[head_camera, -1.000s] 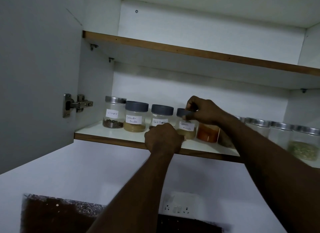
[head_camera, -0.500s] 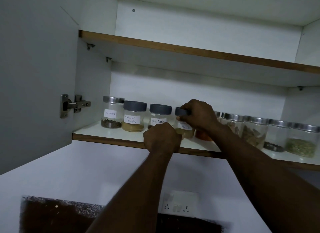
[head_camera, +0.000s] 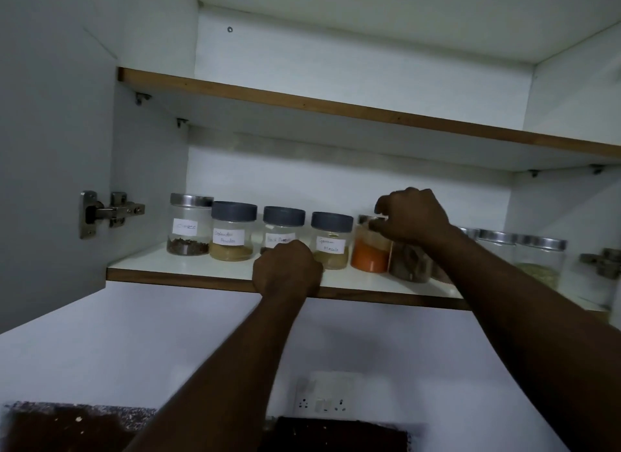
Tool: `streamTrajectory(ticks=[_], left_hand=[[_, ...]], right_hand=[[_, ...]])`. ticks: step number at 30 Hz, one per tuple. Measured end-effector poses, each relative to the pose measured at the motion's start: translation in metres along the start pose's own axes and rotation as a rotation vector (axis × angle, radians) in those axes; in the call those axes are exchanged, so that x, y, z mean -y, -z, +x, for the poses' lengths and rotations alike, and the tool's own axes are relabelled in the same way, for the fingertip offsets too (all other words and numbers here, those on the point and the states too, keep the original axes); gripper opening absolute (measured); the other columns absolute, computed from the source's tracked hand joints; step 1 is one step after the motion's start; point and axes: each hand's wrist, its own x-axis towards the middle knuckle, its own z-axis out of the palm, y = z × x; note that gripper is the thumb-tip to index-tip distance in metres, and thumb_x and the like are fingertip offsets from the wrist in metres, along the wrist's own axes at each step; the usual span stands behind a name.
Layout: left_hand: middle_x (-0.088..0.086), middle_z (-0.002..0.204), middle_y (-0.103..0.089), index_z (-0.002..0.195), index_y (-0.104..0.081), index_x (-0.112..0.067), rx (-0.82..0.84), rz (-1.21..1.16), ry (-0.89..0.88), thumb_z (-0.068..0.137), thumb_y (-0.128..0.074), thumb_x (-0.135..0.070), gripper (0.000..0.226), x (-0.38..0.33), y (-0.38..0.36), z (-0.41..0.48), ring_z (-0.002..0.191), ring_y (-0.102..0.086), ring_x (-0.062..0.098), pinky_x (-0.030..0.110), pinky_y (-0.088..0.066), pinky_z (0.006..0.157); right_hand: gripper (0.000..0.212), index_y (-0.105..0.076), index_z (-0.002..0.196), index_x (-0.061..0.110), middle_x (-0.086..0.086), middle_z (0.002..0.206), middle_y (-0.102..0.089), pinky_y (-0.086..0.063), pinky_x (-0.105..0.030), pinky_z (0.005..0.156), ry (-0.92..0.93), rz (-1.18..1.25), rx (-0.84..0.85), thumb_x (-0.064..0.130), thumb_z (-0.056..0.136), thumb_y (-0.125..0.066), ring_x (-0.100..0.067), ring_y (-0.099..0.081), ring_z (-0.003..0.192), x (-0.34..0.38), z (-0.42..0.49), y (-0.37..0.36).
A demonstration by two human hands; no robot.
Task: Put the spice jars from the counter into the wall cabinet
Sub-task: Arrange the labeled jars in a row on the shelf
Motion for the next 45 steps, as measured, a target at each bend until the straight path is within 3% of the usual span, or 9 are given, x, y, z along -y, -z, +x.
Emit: streamTrajectory(ticks=[4,8,14,19,26,30,33,40,45], left_hand=[[0.002,0.093,-0.072,0.096,-0.073,-0.02,0.082,-0.011,-0.204,0.092,-0.062,-0.033,0.018,-0.034,-0.005,-0.017,0.085,-0.067,0.02,0.038,-0.057,0.077],[0.003,0.101,-0.072,0.106,-0.069,-0.017,0.121,-0.049,-0.253,0.094,-0.062,-0.035,0.022,-0.065,-0.017,-0.021,0.092,-0.066,0.021,0.033,-0.05,0.075],[0.003,0.104,-0.071,0.109,-0.068,-0.018,0.099,-0.079,-0.205,0.092,-0.066,-0.038,0.026,-0.066,-0.027,-0.013,0.095,-0.067,0.021,0.032,-0.044,0.071],[0.002,0.101,-0.072,0.105,-0.07,-0.02,0.084,-0.117,-0.161,0.089,-0.064,-0.038,0.024,-0.068,-0.028,-0.012,0.093,-0.067,0.022,0.032,-0.045,0.07],[0.001,0.099,-0.072,0.102,-0.069,-0.022,0.098,-0.104,-0.098,0.089,-0.066,-0.042,0.025,-0.073,-0.033,-0.007,0.089,-0.066,0.02,0.032,-0.044,0.067],[0.001,0.099,-0.072,0.103,-0.068,-0.021,0.102,-0.103,-0.092,0.089,-0.067,-0.044,0.027,-0.073,-0.034,-0.004,0.089,-0.066,0.02,0.032,-0.044,0.067],[0.002,0.1,-0.072,0.104,-0.067,-0.021,0.111,-0.09,-0.098,0.09,-0.066,-0.046,0.029,-0.073,-0.036,-0.004,0.088,-0.066,0.019,0.032,-0.044,0.068],[0.003,0.103,-0.071,0.109,-0.067,-0.02,0.114,-0.055,-0.077,0.088,-0.068,-0.048,0.035,-0.075,-0.041,-0.003,0.093,-0.068,0.022,0.035,-0.046,0.07],[0.003,0.106,-0.071,0.112,-0.066,-0.02,0.099,-0.032,-0.067,0.087,-0.07,-0.051,0.04,-0.076,-0.044,-0.003,0.095,-0.068,0.023,0.036,-0.05,0.073]], right_hand=[[0.053,-0.07,0.116,0.022,-0.002,0.107,-0.072,-0.05,-0.041,0.094,0.019,0.022,-0.008,0.065,0.087,-0.061,-0.021,-0.066,0.096,-0.003,-0.007,-0.021],[0.052,-0.063,0.096,0.02,-0.003,0.086,-0.07,-0.046,-0.034,0.077,-0.043,0.119,-0.135,0.07,0.086,-0.058,-0.02,-0.06,0.075,0.004,0.003,-0.035],[0.059,-0.048,0.114,0.02,-0.004,0.088,-0.063,-0.044,-0.044,0.091,-0.057,0.107,0.021,0.075,0.091,-0.044,-0.028,-0.062,0.086,0.011,0.023,-0.04],[0.041,-0.041,0.099,0.024,-0.001,0.084,-0.063,-0.042,-0.035,0.064,-0.03,0.324,0.134,0.063,0.093,-0.054,-0.023,-0.058,0.075,-0.01,0.024,-0.039],[0.024,-0.049,0.105,0.029,-0.004,0.113,-0.069,-0.052,-0.048,0.091,-0.049,0.554,0.208,0.043,0.089,-0.061,-0.027,-0.064,0.103,-0.031,0.015,-0.037],[0.042,-0.046,0.101,0.032,0.002,0.107,-0.066,-0.053,-0.041,0.082,-0.087,0.499,0.172,0.072,0.087,-0.05,-0.023,-0.062,0.092,-0.026,0.017,-0.039],[0.06,-0.045,0.108,0.03,0.001,0.102,-0.068,-0.052,-0.043,0.089,-0.107,0.277,0.138,0.085,0.084,-0.044,-0.022,-0.062,0.09,-0.018,0.018,-0.045],[0.033,-0.053,0.115,0.029,0.0,0.128,-0.064,-0.05,-0.037,0.085,-0.044,0.635,0.34,0.032,0.088,-0.072,-0.025,-0.06,0.117,-0.018,0.027,-0.025],[0.036,-0.054,0.116,0.032,-0.004,0.133,-0.064,-0.05,-0.032,0.079,-0.026,0.593,0.251,0.047,0.089,-0.072,-0.025,-0.062,0.111,-0.01,0.026,-0.032]])
